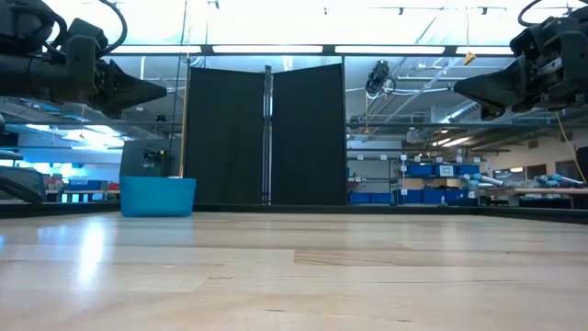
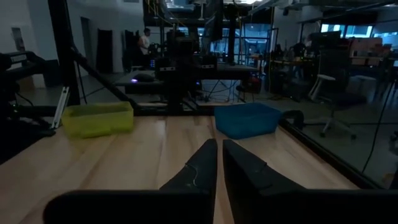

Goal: Sort blocks
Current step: Return to Home Position

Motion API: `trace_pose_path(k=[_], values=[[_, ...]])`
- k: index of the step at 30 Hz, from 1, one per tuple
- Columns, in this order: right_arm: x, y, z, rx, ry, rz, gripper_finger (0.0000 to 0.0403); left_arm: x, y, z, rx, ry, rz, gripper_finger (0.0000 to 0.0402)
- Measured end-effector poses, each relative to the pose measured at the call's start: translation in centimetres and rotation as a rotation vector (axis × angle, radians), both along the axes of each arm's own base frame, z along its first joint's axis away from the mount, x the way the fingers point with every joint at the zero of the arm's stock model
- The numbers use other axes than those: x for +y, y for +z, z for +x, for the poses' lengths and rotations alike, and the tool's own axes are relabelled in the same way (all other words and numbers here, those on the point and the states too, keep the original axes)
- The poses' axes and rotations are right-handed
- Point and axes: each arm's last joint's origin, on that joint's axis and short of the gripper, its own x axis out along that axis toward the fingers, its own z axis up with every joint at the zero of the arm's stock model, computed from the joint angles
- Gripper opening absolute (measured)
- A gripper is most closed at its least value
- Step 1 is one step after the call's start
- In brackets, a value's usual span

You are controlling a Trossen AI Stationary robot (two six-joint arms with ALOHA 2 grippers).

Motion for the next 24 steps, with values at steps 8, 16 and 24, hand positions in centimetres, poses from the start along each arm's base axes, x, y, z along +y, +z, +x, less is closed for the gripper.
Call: trace_pose_path(k=[8,16,24], values=[[0.00,0.00,0.00,0.000,0.000,0.000,0.0035,0.00,0.00,0.00,0.000,0.000,0.000,0.0007],[0.00,0.00,0.00,0.000,0.000,0.000,0.0038,0.00,-0.01,0.00,0.001,0.000,0.000,0.0007],[0.00,-0.01,0.00,0.001,0.000,0.000,0.0036,0.00,-0.01,0.00,0.001,0.000,0.000,0.0007]])
